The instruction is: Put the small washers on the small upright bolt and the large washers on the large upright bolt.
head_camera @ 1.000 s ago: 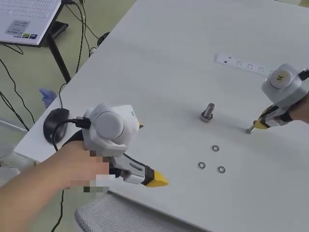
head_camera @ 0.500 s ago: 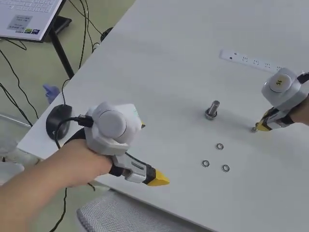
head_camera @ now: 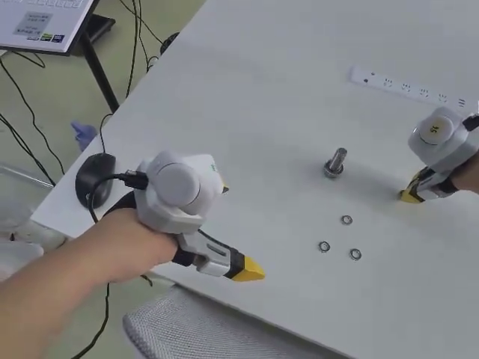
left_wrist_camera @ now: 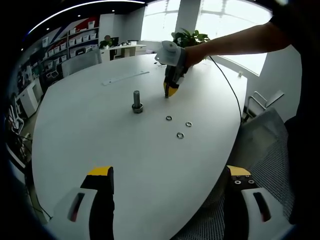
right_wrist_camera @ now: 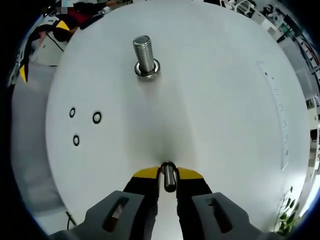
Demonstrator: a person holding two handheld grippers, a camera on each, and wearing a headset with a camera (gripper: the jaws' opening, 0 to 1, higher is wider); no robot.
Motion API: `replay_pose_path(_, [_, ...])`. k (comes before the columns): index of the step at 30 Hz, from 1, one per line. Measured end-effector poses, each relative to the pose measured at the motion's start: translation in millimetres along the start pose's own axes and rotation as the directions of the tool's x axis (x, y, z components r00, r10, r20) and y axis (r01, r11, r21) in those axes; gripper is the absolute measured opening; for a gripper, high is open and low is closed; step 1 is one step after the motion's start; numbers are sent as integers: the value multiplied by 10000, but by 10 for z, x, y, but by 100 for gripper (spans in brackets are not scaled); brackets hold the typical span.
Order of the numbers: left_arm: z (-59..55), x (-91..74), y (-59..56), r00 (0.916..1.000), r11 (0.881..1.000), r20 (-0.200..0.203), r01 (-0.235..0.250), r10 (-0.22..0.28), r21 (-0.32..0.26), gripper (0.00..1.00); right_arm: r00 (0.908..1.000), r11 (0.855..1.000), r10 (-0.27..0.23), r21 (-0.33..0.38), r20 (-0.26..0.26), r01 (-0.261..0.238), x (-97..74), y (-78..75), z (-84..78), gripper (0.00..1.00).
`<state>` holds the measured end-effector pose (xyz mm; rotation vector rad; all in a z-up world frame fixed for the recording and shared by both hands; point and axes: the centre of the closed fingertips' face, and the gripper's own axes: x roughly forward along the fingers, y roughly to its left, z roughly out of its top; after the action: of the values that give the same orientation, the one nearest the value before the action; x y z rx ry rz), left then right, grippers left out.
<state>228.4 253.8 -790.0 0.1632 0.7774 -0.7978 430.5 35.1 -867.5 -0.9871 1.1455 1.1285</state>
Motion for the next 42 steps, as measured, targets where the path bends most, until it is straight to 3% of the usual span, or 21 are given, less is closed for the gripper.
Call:
replay_pose_path(25, [-18,-7,-18,9999,10000,-103,75,-75,31,90,10000,9998,1,-187,62,0,14,18,-31,15])
replay_pose_path(34, [-18,-6,-30,9999,10000,-92,81,-81,32,90,9997,9998,41,-209,261,-35,5,10,-6,31])
replay_pose_path(42, [-10,-23,-34,10000,10000,-71,30,-30,49,89,9992,9997,186,-160,354,-181,-40,15,19,34])
